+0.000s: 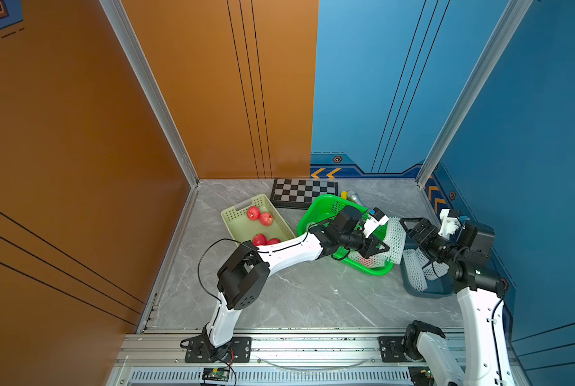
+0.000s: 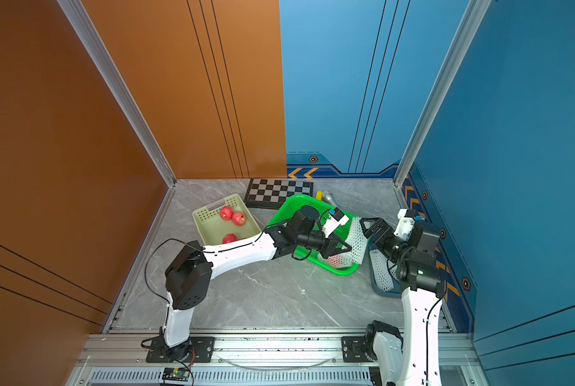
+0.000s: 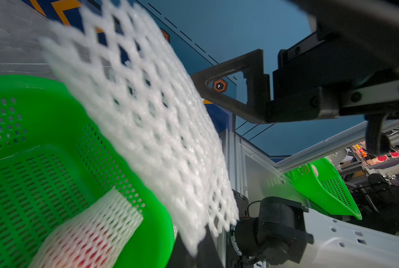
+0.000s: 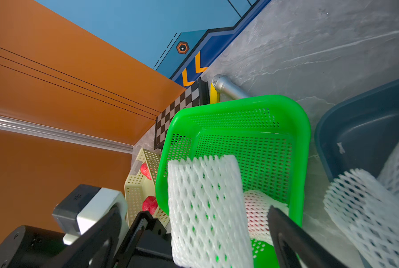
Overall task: Remove foam nets from apples
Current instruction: Place the foam net into the storage box.
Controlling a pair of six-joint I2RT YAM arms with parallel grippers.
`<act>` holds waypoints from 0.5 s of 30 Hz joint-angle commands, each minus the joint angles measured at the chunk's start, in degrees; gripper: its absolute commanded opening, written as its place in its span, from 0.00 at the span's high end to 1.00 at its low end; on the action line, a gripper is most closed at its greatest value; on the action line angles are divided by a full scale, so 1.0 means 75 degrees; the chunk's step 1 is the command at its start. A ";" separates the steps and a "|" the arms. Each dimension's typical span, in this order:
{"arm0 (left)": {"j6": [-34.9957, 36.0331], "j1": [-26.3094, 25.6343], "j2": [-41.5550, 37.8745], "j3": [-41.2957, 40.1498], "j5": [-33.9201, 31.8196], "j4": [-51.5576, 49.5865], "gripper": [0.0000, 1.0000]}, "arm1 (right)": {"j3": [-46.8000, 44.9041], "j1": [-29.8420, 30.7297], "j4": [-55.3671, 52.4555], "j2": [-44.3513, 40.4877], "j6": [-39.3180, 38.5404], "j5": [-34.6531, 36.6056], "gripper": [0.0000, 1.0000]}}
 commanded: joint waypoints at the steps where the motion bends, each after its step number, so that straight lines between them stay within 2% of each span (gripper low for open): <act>1: 0.0308 -0.0076 -0.0341 -0.0071 0.0683 0.0041 0.98 | -0.0159 -0.0038 0.0685 0.0064 0.0318 -0.0420 0.00; 7: 0.0532 -0.0209 -0.0444 -0.0175 0.1115 0.0041 0.95 | -0.0348 0.0058 0.0963 0.0140 0.0435 -0.0451 0.00; 9: 0.0557 -0.0228 -0.0444 -0.0192 0.1117 0.0041 0.92 | -0.0445 0.0134 0.1182 0.0129 0.0597 -0.0537 0.05; 10: 0.0563 -0.0225 -0.0444 -0.0196 0.1076 0.0041 0.90 | -0.0462 0.0155 0.1256 0.0140 0.0659 -0.0610 0.09; 15: 0.0534 -0.0211 -0.0375 -0.0139 0.1019 0.0052 0.84 | -0.0520 0.0159 0.1282 0.0025 0.0765 -0.0643 0.48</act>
